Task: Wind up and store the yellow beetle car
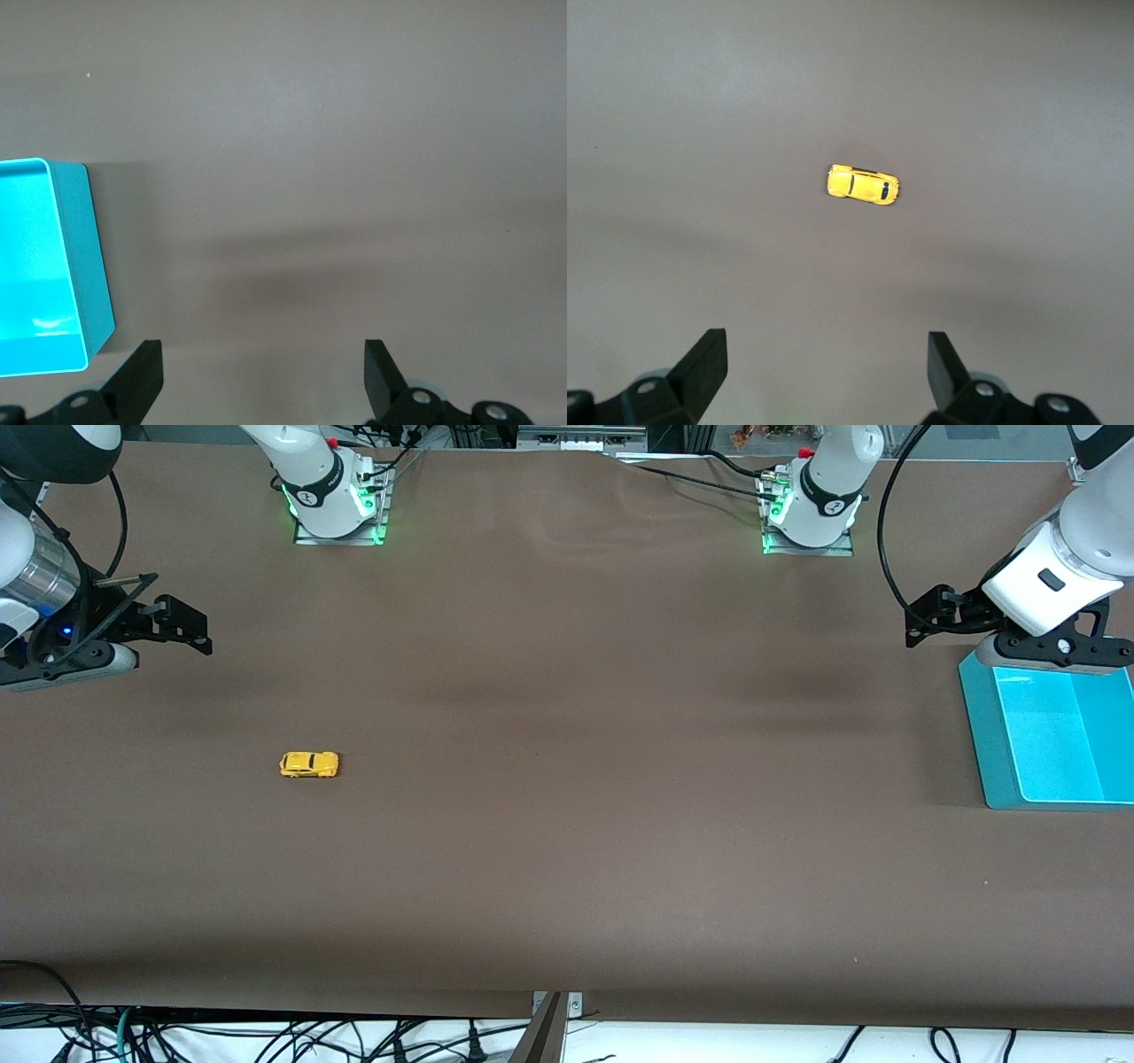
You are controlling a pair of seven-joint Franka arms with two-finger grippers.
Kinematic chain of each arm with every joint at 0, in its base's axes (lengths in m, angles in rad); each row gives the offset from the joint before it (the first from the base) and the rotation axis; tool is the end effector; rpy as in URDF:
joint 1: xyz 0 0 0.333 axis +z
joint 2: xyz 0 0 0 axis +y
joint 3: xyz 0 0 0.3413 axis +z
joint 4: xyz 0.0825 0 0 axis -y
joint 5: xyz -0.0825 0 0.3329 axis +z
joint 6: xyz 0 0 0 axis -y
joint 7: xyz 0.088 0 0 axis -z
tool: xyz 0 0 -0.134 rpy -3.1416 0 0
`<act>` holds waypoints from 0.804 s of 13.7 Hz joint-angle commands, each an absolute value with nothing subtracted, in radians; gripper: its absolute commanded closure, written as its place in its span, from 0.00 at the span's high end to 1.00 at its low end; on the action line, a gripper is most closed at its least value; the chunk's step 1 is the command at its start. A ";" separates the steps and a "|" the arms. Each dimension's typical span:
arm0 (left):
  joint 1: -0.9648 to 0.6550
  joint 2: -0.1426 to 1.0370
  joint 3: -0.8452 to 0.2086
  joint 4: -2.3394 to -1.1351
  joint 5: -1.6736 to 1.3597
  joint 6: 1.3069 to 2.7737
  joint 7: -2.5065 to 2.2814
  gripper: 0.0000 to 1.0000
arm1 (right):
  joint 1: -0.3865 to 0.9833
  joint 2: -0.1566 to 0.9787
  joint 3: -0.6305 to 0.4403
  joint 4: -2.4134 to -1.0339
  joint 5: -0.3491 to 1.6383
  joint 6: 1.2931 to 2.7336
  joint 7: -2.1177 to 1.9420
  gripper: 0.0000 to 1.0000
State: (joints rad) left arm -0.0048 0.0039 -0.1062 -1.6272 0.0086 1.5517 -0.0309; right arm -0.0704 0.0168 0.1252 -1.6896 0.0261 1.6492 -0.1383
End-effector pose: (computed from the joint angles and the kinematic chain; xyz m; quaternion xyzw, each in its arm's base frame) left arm 0.4953 -0.0539 0.5957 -0.9984 0.0401 0.0393 0.0069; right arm 0.5085 0.0307 0.5709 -0.9950 -0.0950 0.0279 0.0152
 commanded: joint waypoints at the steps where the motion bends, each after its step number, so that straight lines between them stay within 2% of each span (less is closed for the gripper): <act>1: -0.005 0.020 -0.106 -1.592 -0.011 1.532 -0.021 1.00 | -0.052 0.015 0.109 -1.674 0.031 1.612 -0.120 1.00; 11: -0.005 0.020 -0.106 -1.592 -0.011 1.532 -0.021 1.00 | -0.052 0.020 0.109 -1.672 0.028 1.609 -0.126 1.00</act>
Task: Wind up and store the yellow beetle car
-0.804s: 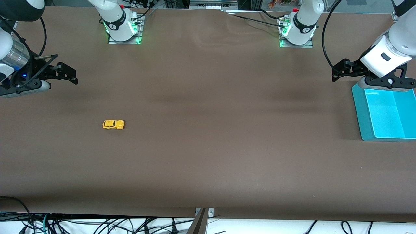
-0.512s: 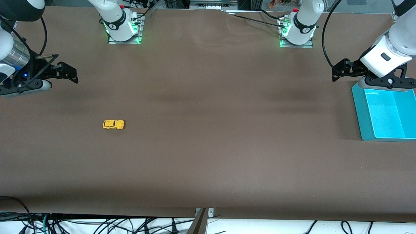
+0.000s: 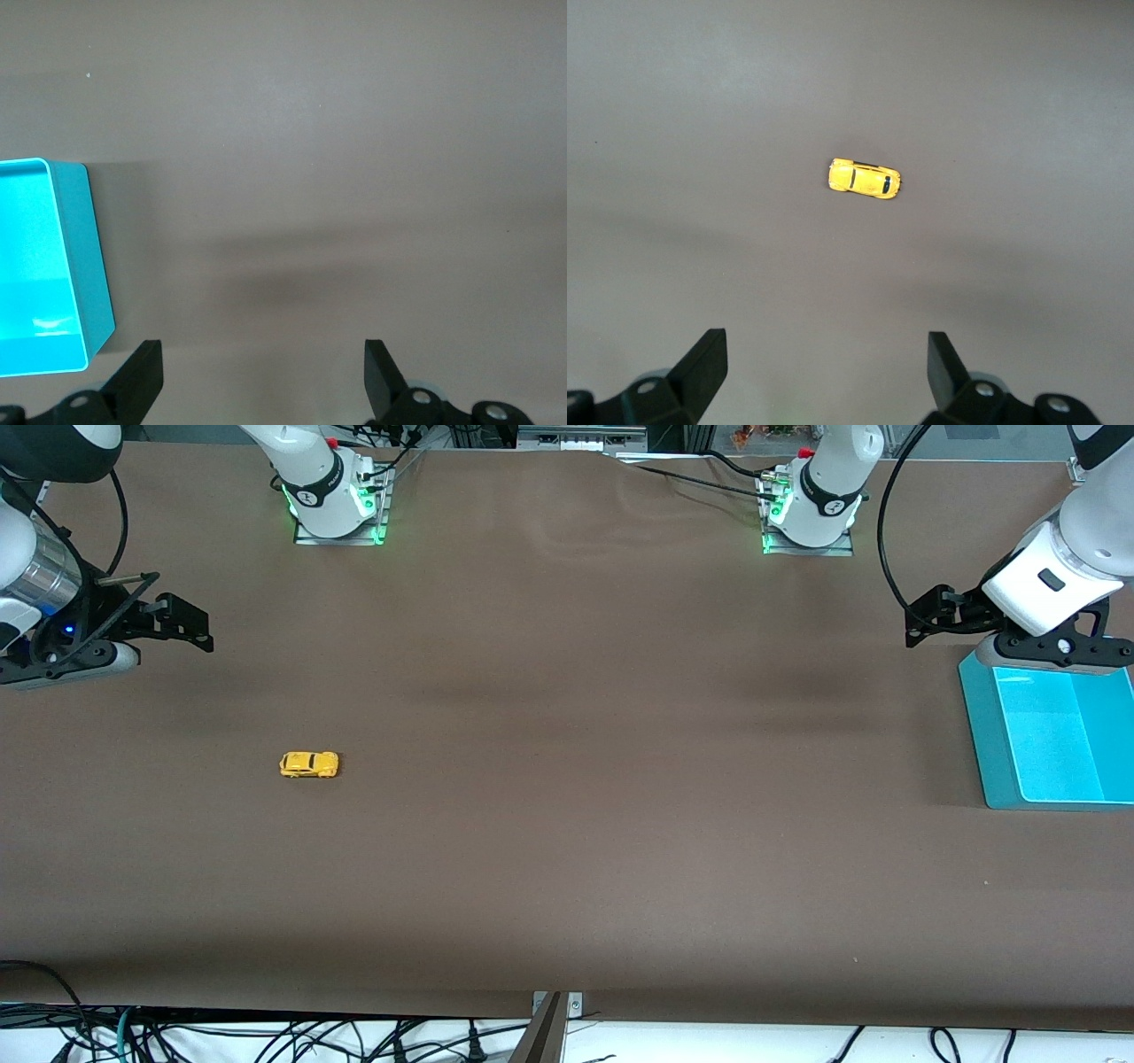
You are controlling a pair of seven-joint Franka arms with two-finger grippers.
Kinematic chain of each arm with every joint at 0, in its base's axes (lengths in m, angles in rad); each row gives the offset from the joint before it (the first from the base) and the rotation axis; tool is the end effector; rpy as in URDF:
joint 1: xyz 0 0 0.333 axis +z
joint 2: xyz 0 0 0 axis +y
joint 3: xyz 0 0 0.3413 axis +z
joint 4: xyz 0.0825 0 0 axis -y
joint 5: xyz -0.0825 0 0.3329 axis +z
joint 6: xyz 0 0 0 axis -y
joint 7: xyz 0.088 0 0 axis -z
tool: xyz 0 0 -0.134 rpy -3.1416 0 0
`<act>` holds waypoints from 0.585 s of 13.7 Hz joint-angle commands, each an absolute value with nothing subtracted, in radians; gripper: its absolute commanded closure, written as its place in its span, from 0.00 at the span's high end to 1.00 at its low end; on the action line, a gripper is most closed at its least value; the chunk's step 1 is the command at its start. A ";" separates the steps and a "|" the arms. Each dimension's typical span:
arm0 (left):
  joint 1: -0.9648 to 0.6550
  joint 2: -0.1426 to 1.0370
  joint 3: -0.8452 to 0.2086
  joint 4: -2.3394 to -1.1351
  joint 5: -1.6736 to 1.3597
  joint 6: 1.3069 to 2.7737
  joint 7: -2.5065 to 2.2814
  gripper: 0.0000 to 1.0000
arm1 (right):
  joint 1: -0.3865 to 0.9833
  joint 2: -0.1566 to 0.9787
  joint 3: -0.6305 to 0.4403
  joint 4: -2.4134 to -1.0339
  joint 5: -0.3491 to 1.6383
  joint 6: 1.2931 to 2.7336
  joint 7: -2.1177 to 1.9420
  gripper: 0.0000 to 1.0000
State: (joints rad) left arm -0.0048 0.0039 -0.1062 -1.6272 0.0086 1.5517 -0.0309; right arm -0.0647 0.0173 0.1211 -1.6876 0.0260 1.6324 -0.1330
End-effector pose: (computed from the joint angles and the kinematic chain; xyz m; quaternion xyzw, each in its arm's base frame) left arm 0.4953 -0.0539 0.5957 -0.9984 0.0401 0.0393 0.0069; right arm 0.5064 0.0314 0.5702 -0.9949 -0.0933 0.0356 0.0154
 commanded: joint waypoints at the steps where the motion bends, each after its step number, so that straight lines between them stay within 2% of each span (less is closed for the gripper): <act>1: -0.005 0.020 -0.106 -1.592 -0.011 1.532 -0.021 1.00 | -0.052 0.020 0.109 -1.672 0.028 1.609 -0.126 1.00; 8: -0.005 0.020 -0.106 -1.592 -0.011 1.532 -0.021 1.00 | -0.052 0.020 0.109 -1.674 0.028 1.601 -0.127 1.00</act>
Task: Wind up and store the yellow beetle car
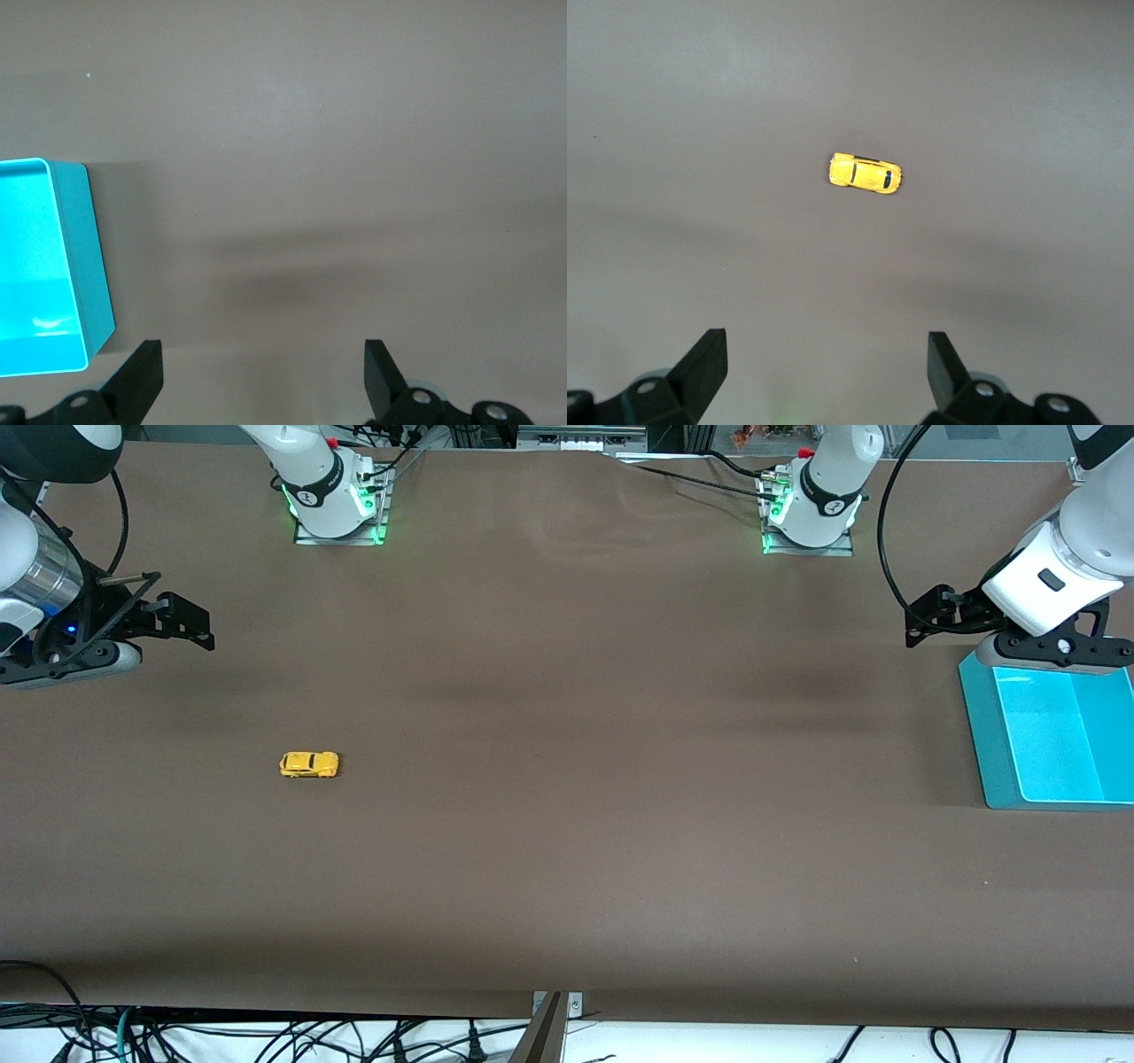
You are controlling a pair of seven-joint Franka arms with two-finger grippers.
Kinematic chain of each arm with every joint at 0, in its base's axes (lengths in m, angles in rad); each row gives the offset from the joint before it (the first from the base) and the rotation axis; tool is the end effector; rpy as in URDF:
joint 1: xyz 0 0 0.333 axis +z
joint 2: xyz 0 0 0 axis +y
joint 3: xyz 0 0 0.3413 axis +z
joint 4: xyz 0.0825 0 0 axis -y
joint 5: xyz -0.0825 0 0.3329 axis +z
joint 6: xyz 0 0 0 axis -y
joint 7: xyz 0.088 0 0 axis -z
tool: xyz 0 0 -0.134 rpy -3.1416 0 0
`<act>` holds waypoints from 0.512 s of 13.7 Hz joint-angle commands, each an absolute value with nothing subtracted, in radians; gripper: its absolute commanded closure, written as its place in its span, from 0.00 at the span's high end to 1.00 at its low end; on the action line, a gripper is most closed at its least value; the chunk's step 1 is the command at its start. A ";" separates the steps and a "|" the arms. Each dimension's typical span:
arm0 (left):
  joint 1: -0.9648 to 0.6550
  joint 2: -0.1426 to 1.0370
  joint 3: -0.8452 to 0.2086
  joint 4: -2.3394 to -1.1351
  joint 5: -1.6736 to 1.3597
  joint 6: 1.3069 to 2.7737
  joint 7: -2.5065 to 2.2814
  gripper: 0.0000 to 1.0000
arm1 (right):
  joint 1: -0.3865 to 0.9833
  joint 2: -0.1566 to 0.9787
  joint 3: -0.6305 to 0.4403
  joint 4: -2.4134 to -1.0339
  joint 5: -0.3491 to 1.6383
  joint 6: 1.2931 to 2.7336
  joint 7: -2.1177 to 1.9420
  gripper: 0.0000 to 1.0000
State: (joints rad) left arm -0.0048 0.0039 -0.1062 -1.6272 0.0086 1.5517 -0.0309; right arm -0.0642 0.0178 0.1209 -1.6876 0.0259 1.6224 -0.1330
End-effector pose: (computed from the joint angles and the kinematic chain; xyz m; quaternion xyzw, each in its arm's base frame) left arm 0.4953 -0.0539 0.5957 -0.9984 0.0401 0.0393 0.0069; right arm 0.5051 0.0315 0.5691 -0.9947 -0.0935 0.0409 0.0155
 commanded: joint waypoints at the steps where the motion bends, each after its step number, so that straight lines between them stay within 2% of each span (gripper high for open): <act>1: -0.005 0.020 -0.106 -1.592 -0.011 1.532 -0.021 1.00 | -0.052 0.020 0.109 -1.677 0.028 1.601 -0.127 1.00; 7: -0.005 0.020 -0.106 -1.592 -0.011 1.532 -0.021 1.00 | -0.052 0.021 0.109 -1.683 0.028 1.601 -0.127 1.00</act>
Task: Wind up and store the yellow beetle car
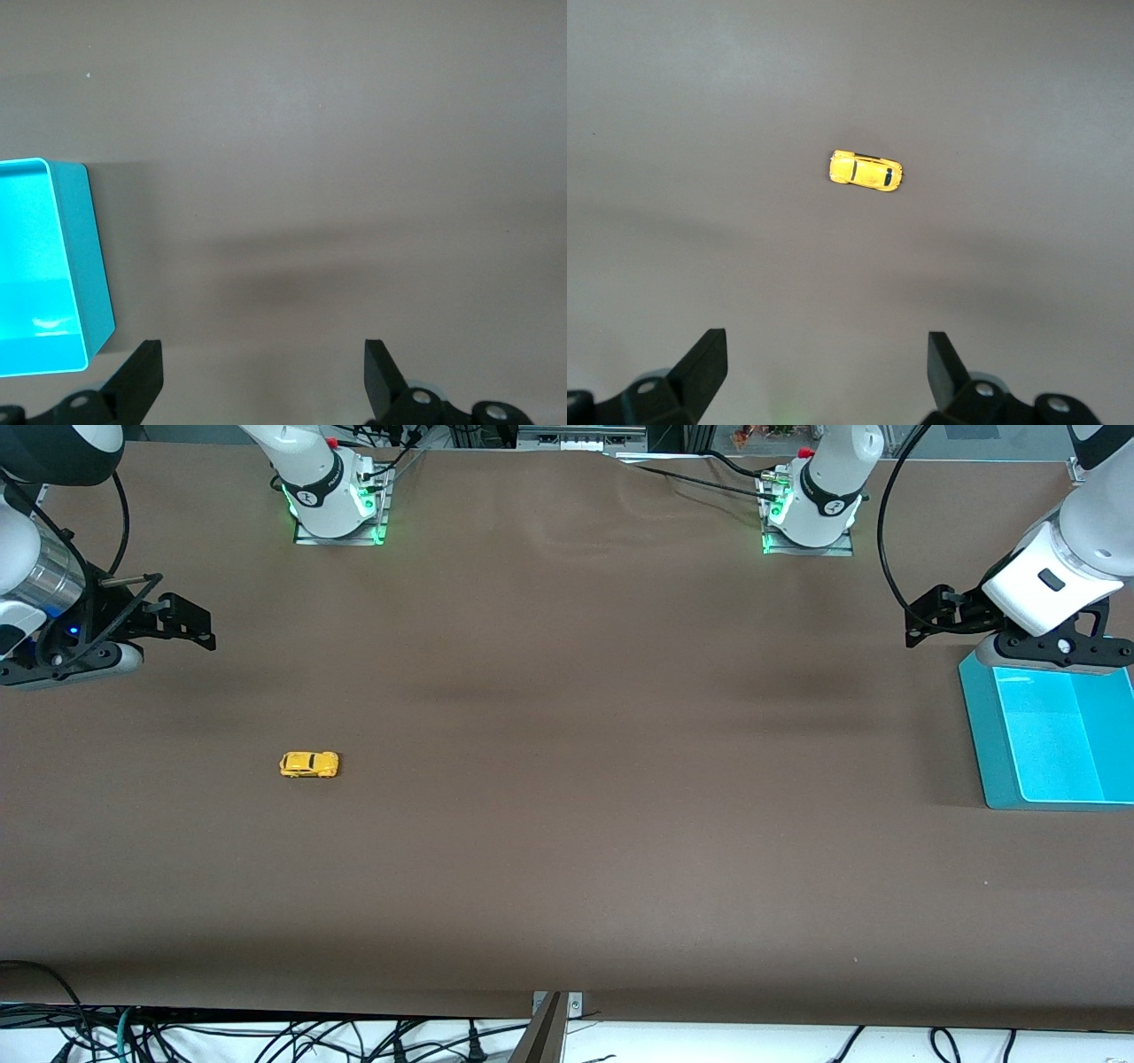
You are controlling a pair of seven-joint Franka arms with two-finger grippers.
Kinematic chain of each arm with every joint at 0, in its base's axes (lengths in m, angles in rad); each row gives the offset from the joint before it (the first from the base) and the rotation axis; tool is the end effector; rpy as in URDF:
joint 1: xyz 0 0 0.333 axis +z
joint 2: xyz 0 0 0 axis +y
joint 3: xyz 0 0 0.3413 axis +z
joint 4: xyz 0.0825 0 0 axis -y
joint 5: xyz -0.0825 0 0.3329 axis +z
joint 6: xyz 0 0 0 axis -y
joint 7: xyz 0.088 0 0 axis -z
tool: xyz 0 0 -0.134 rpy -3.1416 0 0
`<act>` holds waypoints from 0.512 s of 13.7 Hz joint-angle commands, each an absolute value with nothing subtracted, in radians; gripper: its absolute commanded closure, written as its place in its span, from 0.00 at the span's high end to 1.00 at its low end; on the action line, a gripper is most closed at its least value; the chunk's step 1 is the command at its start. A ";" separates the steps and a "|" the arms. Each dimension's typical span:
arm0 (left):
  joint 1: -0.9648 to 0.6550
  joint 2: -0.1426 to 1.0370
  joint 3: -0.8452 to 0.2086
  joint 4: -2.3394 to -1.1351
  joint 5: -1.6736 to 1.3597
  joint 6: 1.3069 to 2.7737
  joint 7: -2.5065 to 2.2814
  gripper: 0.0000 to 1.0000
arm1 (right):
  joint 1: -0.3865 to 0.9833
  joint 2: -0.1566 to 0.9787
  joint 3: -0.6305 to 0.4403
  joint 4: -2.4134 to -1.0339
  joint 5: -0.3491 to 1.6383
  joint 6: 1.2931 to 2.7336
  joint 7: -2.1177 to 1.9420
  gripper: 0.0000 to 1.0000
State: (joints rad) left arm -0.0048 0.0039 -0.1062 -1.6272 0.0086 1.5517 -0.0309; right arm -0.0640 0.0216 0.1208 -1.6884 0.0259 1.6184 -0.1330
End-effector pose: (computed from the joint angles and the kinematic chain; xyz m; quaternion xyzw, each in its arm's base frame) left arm 0.4953 -0.0539 0.5957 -0.9984 0.0401 0.0393 0.0069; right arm 0.5054 0.0315 0.5666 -0.9945 -0.0935 0.0451 0.0159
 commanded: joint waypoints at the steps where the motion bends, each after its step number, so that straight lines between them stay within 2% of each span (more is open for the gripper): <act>1: -0.005 0.020 -0.106 -1.592 -0.011 1.532 -0.023 1.00 | -0.052 0.021 0.109 -1.683 0.028 1.601 -0.127 1.00; 7: -0.003 0.020 -0.106 -1.592 -0.011 1.531 -0.023 1.00 | -0.052 0.021 0.109 -1.692 0.028 1.601 -0.133 1.00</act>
State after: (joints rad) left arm -0.0048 0.0039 -0.1062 -1.6272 0.0086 1.5517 -0.0309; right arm -0.0636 0.0273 0.1208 -1.6912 0.0259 1.6160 -0.1330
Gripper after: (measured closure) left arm 0.000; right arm 0.000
